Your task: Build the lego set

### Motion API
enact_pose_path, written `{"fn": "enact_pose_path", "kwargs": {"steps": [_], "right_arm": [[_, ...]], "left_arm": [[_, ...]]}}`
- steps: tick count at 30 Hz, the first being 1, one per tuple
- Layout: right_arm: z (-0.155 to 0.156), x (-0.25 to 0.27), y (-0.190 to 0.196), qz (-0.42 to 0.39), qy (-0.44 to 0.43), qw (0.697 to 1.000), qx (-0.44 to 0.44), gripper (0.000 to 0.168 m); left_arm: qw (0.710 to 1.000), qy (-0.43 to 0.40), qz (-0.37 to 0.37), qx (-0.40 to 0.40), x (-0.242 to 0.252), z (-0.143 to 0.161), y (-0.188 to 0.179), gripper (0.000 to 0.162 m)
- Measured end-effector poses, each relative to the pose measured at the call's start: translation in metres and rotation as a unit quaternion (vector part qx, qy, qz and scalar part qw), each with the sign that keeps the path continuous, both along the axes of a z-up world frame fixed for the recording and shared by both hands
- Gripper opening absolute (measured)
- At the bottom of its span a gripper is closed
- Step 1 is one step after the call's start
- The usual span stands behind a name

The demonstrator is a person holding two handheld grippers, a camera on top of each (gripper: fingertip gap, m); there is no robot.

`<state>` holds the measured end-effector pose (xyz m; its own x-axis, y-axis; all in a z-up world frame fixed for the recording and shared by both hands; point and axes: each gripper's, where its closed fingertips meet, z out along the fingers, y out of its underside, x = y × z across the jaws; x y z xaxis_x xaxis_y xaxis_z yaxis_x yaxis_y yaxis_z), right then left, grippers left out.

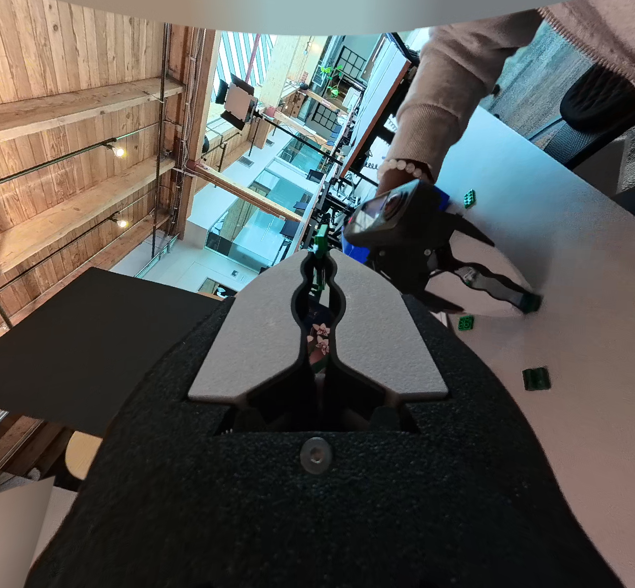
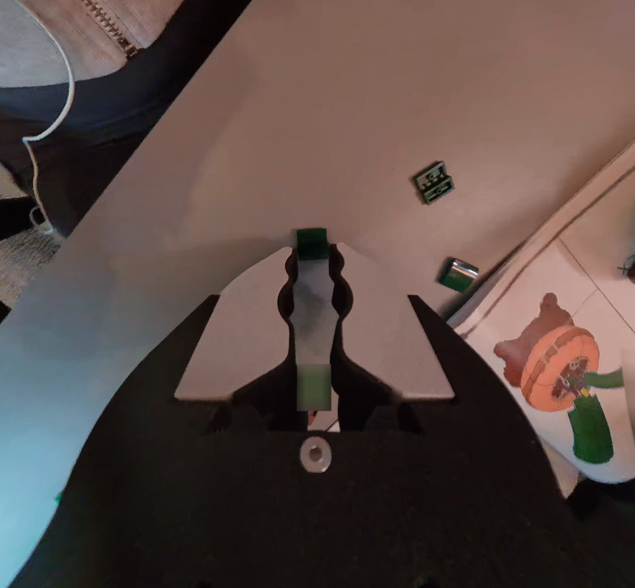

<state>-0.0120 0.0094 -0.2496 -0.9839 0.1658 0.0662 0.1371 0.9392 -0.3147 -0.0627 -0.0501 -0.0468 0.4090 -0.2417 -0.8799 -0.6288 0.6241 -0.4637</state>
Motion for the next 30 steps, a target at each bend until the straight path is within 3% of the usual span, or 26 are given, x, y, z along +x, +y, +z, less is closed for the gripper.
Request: {"fn": "enact_pose_path", "kwargs": {"steps": [4, 7, 9, 12, 16, 26, 30], "right_arm": [[0.032, -0.013, -0.007, -0.148, 0.102, 0.98, -0.083, 0.018], [0.047, -0.016, 0.005, -0.368, 0.153, 0.909, -0.122, 0.021], [0.045, -0.007, 0.008, -0.5, 0.161, 0.838, -0.146, 0.006], [0.025, 0.009, -0.021, -0.529, 0.142, 0.819, -0.171, 0.002], [0.003, 0.009, -0.02, -0.554, 0.151, 0.809, -0.124, 0.002], [0.005, 0.04, 0.035, -0.624, 0.148, 0.762, -0.094, 0.006], [0.017, 0.027, 0.002, -0.627, 0.137, 0.747, -0.173, 0.01]], "left_arm": [[1.0, -0.002, 0.0, -0.002, 0.001, -0.001, 0.001, 0.004], [1.0, -0.007, -0.002, -0.003, 0.001, 0.001, 0.001, 0.005], [1.0, -0.012, -0.004, -0.005, -0.001, 0.0, 0.002, 0.004], [1.0, -0.017, -0.011, -0.009, 0.0, -0.002, 0.003, 0.004], [1.0, -0.013, -0.02, -0.009, 0.007, -0.003, 0.004, 0.005], [1.0, -0.005, -0.016, -0.009, 0.011, -0.006, 0.006, 0.005], [1.0, -0.006, -0.015, -0.012, 0.011, -0.008, 0.007, 0.005]]}}
